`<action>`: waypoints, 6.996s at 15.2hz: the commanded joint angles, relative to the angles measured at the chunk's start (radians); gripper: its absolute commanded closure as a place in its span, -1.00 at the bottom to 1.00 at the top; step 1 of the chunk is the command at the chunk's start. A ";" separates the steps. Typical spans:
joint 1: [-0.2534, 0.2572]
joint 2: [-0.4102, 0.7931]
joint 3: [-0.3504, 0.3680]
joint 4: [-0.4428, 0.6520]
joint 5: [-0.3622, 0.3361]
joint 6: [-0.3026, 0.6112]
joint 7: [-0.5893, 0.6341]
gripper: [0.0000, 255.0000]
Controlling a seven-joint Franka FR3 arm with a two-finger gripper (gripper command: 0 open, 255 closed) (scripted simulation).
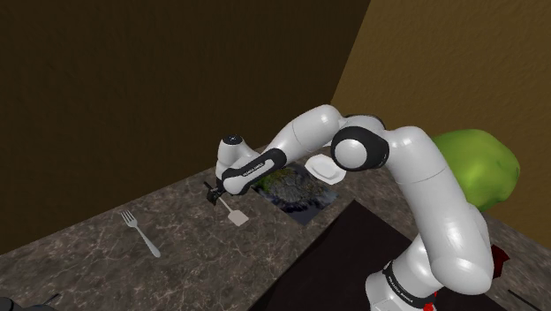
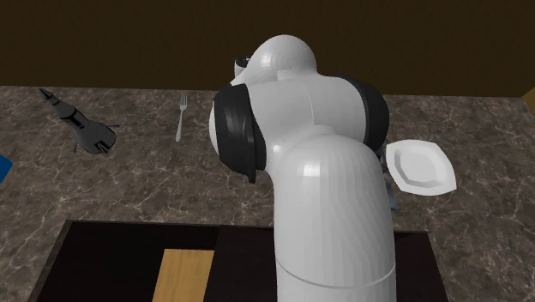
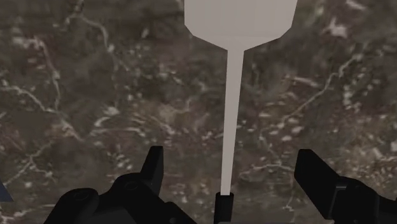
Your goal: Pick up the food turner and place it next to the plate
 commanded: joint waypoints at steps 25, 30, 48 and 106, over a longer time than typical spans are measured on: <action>-0.015 -0.157 0.020 -0.067 0.015 -0.091 -0.010 1.00; -0.020 -0.208 0.027 -0.080 0.022 -0.129 -0.015 1.00; -0.338 -0.219 0.016 -0.093 0.067 -0.122 -0.374 1.00; -0.584 0.027 -0.003 0.249 0.098 -0.219 -0.680 -1.00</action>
